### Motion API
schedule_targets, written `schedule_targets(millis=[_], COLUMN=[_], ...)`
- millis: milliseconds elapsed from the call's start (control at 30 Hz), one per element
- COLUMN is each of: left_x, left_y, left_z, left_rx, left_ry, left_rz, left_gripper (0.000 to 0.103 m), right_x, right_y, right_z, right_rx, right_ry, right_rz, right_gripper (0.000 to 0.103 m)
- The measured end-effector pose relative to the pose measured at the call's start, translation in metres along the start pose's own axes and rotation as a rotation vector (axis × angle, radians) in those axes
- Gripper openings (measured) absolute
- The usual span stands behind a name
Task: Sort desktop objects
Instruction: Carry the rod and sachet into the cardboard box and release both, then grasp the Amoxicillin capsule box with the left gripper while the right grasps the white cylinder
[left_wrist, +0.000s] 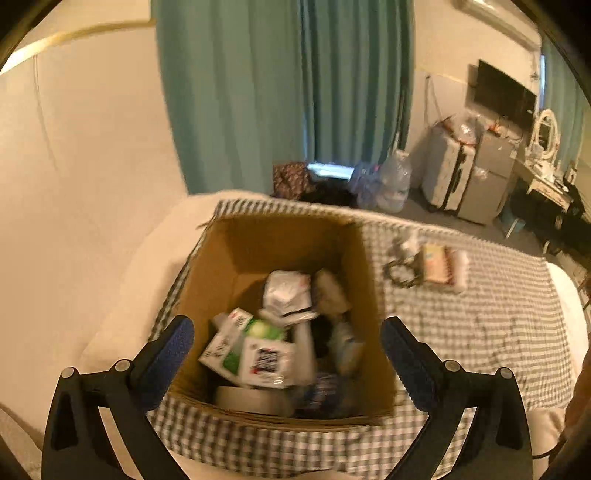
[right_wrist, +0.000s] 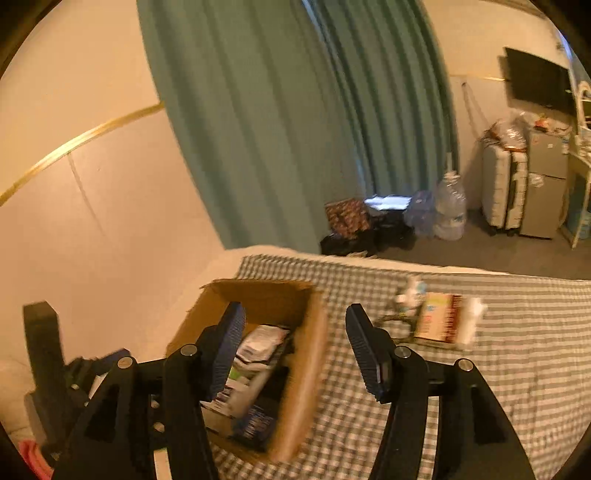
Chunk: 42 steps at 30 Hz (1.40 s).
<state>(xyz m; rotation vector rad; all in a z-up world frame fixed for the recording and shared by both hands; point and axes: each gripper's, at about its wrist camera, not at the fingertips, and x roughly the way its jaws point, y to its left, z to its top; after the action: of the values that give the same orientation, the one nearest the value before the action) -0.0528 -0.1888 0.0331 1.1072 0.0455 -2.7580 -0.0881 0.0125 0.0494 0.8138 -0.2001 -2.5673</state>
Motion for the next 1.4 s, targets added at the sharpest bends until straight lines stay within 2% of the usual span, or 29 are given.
schedule_targets(millis=[200, 333, 467, 700, 967, 1067, 1200, 1267, 1300, 1367, 1400], left_x=[-0.024, -0.010, 0.023, 0.108, 0.213, 0.233, 0.250, 0.257, 0.261, 0.272, 0.275], left_y=[-0.088, -0.144, -0.180, -0.220, -0.256, -0.260, -0.259, -0.257, -0.256, -0.254, -0.253], left_z=[-0.008, -0.016, -0.024, -0.021, -0.003, 0.002, 0.007, 0.006, 0.005, 0.005, 0.006], left_rx=[0.058, 0.076, 0.090, 0.070, 0.099, 0.129, 0.107, 0.099, 0.098, 0.089, 0.081], left_ry=[-0.041, -0.004, 0.040, 0.108, 0.140, 0.097, 0.082, 0.083, 0.085, 0.093, 0.101], left_rz=[-0.084, -0.136, -0.131, -0.098, -0.076, -0.053, -0.111, -0.163, -0.168, -0.161, -0.180], left_gripper=[0.103, 0.103, 0.103, 0.103, 0.103, 0.103, 0.103, 0.103, 0.103, 0.103, 0.103], right_x=[-0.059, -0.078, -0.074, 0.000, 0.108, 0.147, 0.200, 0.221, 0.227, 0.229, 0.223], right_y=[-0.080, -0.127, -0.172, -0.237, -0.299, -0.318, -0.328, -0.332, -0.332, -0.325, -0.324], right_z=[-0.016, -0.030, -0.047, -0.067, -0.061, -0.052, -0.050, -0.055, -0.056, -0.059, -0.060], right_rx=[0.068, 0.110, 0.176, 0.256, 0.319, 0.348, 0.315, 0.321, 0.325, 0.286, 0.271], right_ry=[-0.024, -0.026, -0.012, 0.076, 0.171, 0.202, 0.272, 0.310, 0.305, 0.304, 0.295], right_rz=[-0.112, -0.157, -0.173, -0.184, -0.130, -0.081, -0.096, -0.081, -0.062, -0.064, -0.079], right_gripper=[0.058, 0.058, 0.058, 0.058, 0.056, 0.053, 0.052, 0.047, 0.046, 0.038, 0.035])
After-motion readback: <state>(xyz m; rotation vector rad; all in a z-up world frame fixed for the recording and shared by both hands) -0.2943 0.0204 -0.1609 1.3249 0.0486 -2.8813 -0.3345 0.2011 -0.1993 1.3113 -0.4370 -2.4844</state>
